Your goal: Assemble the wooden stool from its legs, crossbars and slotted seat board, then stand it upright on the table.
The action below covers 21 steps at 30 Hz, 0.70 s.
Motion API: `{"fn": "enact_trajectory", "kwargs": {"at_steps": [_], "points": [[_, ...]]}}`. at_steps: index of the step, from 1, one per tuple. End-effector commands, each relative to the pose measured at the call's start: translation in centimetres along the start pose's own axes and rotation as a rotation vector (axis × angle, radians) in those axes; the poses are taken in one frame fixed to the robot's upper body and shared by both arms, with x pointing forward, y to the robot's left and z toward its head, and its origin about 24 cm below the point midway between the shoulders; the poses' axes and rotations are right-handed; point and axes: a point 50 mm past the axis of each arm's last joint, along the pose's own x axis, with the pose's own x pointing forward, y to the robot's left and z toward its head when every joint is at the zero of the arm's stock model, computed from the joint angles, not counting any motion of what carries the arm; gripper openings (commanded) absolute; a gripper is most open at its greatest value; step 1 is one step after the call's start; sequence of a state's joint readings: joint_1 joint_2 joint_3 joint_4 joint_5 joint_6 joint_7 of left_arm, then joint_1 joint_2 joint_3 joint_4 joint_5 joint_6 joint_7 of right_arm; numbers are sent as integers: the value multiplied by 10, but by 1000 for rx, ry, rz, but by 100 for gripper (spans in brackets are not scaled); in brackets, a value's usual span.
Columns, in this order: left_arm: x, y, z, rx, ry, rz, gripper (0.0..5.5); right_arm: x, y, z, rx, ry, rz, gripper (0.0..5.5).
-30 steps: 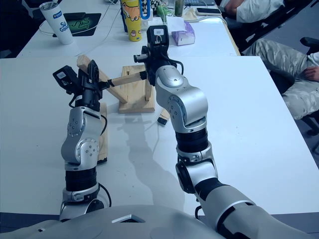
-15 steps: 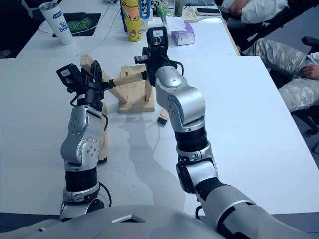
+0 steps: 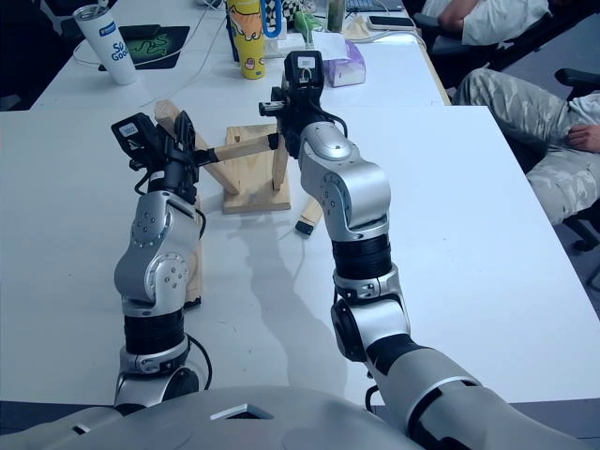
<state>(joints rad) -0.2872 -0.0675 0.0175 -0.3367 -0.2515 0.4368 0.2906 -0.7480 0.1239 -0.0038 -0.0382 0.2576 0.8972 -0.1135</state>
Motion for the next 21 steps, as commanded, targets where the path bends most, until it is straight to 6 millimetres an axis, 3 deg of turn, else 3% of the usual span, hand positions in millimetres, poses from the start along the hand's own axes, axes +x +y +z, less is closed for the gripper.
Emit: {"fn": "enact_trajectory", "kwargs": {"at_steps": [1,7,8,13,16,21], "points": [[-10,-74,11,-166,28,-375,114,-14,46,-141,335,629,239,106],[-10,-72,13,-122,22,-393,114,-13,50,-133,287,547,230,106],[-10,-71,13,-116,24,-389,114,-12,50,-130,279,520,223,143],[-9,-64,13,-102,20,-358,114,-6,47,-102,259,299,190,214],[-7,-62,15,-91,9,-350,114,-4,47,-86,260,189,186,218],[-6,-62,16,-79,-6,-348,114,-3,48,-79,234,128,188,218]]}}
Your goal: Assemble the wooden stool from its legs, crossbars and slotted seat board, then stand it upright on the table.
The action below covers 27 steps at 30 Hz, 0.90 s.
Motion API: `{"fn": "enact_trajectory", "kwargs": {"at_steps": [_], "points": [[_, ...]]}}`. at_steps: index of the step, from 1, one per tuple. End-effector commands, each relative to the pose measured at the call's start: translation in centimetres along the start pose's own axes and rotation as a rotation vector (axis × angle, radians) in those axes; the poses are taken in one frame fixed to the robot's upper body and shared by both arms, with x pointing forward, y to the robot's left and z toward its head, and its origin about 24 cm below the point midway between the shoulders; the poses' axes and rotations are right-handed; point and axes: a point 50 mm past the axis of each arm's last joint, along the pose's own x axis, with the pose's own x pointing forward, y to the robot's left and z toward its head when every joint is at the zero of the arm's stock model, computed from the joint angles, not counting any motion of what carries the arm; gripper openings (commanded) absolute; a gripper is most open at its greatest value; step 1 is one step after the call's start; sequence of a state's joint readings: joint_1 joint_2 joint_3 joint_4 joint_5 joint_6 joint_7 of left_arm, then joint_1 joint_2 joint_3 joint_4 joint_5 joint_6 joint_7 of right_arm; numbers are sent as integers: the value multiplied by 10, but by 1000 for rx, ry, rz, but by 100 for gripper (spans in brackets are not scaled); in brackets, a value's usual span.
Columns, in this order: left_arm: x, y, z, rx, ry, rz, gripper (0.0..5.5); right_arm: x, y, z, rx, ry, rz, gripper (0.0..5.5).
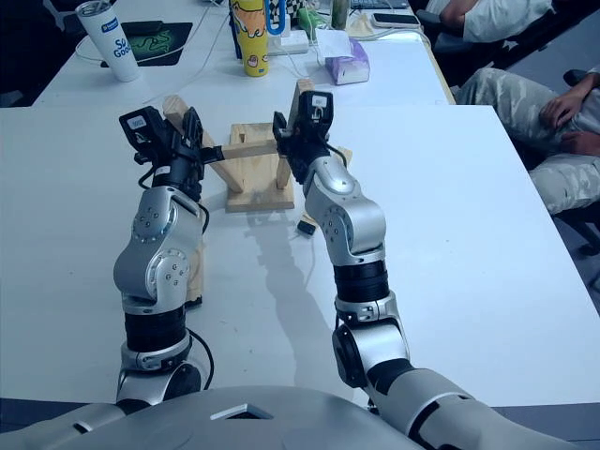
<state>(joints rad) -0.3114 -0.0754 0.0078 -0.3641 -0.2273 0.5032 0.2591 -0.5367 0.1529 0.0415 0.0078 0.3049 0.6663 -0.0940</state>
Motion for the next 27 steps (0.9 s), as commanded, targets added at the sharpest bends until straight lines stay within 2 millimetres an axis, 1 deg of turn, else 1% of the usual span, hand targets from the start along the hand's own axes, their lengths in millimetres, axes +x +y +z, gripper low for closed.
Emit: {"fn": "enact_trajectory", "kwargs": {"at_steps": [1,5,15,18,24,25,26,27], "points": [[-3,-53,13,-99,-31,-296,114,2,49,-32,98,137,166,218],[-1,-50,16,-87,-54,-280,114,3,41,-28,81,103,131,218],[0,-45,16,-63,-72,-249,114,0,35,-6,-27,-39,108,218],[0,-42,11,-63,-60,-235,114,-1,30,-2,-38,-57,94,218],[-1,-27,-7,-73,1,-181,114,-2,24,1,-39,-66,80,218],[-1,-26,-9,-73,5,-177,150,-3,24,1,-39,-67,82,220],[-2,-25,-11,-72,7,-175,156,-3,24,2,-41,-70,84,220],[-2,-24,-11,-72,5,-174,176,-3,24,2,-43,-72,85,220]]}}
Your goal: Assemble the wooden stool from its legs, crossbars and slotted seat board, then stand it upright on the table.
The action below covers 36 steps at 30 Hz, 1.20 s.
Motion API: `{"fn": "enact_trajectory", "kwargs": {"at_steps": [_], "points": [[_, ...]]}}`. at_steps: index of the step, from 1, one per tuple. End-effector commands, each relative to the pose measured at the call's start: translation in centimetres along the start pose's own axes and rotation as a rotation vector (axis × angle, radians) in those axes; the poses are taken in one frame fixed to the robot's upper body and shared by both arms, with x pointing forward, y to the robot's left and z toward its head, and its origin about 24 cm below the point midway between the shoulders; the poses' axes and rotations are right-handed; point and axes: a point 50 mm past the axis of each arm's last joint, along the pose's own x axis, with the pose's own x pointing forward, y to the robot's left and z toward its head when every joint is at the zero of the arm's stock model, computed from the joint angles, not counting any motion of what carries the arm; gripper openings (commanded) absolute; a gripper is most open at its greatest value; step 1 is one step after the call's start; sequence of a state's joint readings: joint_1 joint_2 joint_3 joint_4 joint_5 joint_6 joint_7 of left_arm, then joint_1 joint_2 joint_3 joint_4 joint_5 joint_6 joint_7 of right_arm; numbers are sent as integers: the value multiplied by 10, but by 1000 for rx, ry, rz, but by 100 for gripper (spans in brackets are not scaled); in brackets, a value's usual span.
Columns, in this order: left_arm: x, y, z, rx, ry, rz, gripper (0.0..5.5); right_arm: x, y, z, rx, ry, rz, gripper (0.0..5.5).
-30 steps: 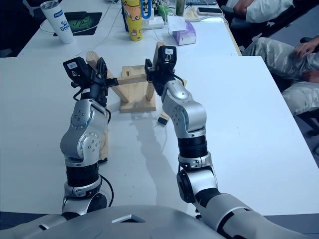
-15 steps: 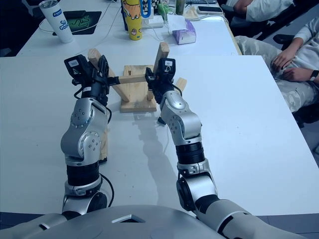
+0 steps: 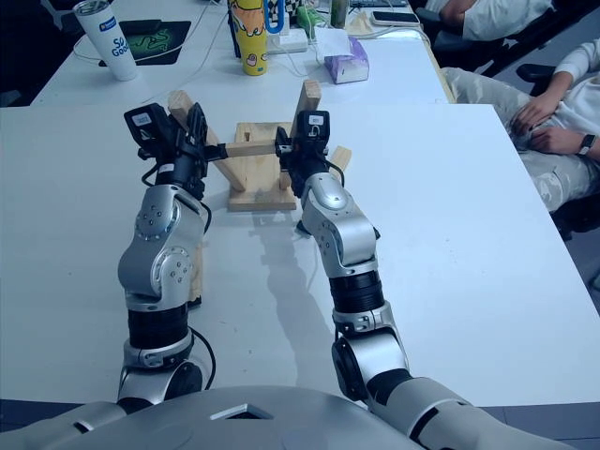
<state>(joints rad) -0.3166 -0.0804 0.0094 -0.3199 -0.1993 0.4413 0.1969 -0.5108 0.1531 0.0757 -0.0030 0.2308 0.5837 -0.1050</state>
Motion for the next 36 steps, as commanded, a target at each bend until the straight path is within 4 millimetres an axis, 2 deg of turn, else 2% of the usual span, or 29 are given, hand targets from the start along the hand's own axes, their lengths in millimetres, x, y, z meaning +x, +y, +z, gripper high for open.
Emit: {"fn": "enact_trajectory", "kwargs": {"at_steps": [1,3,11,18,23,34,36], "points": [[-5,-23,-8,-85,27,-130,190,-2,24,3,24,-7,121,220],[-5,-23,-6,-75,10,-127,208,-2,24,4,21,-13,120,220],[-4,-15,-6,-29,4,-83,208,-1,20,6,2,-21,98,220],[-7,-4,-25,3,103,-28,208,-1,18,6,-2,-18,83,220],[-7,0,-31,-13,126,9,208,1,16,6,-5,-20,78,220],[-8,4,-25,-17,80,35,208,1,9,9,-2,-29,67,220],[-7,4,-24,-10,72,37,210,1,9,9,3,-33,68,245]]}}
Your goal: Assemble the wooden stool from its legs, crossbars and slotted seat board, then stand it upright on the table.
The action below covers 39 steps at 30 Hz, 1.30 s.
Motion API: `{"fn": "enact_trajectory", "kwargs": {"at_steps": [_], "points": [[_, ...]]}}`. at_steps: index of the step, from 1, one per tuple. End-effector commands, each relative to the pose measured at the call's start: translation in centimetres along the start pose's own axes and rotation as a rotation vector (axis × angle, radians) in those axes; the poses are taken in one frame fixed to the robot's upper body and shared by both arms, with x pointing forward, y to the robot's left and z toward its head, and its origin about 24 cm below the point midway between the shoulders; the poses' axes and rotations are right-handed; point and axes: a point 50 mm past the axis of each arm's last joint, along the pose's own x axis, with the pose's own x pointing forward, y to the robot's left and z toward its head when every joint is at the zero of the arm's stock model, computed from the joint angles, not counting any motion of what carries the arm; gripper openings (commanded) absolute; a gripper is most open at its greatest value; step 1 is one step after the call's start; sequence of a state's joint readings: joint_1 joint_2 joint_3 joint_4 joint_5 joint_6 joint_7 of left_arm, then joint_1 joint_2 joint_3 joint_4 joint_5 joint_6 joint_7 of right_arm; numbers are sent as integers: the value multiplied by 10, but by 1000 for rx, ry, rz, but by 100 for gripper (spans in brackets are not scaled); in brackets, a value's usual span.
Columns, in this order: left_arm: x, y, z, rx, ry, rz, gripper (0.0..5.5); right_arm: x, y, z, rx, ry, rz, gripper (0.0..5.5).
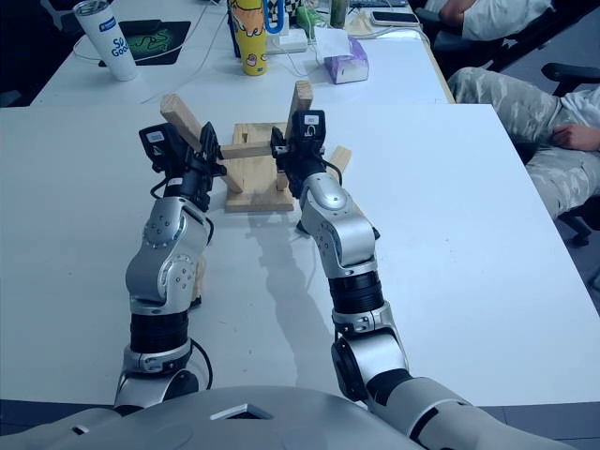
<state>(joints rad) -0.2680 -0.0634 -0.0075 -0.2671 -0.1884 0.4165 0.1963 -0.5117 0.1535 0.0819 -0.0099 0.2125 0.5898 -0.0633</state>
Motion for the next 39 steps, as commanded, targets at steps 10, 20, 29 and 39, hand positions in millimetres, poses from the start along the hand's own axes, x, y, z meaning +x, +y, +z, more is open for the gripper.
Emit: {"fn": "enact_trajectory", "kwargs": {"at_steps": [10,20,29,39], "points": [[-2,3,1,20,-36,43,210,0,0,21,-14,-107,-22,286],[-3,2,28,217,-253,40,210,-9,6,57,-130,-317,-23,286],[-6,-5,54,233,-455,-7,210,-20,15,91,-276,-525,-3,286],[22,2,96,132,-461,-86,116,6,13,136,-322,-493,64,116]]}}
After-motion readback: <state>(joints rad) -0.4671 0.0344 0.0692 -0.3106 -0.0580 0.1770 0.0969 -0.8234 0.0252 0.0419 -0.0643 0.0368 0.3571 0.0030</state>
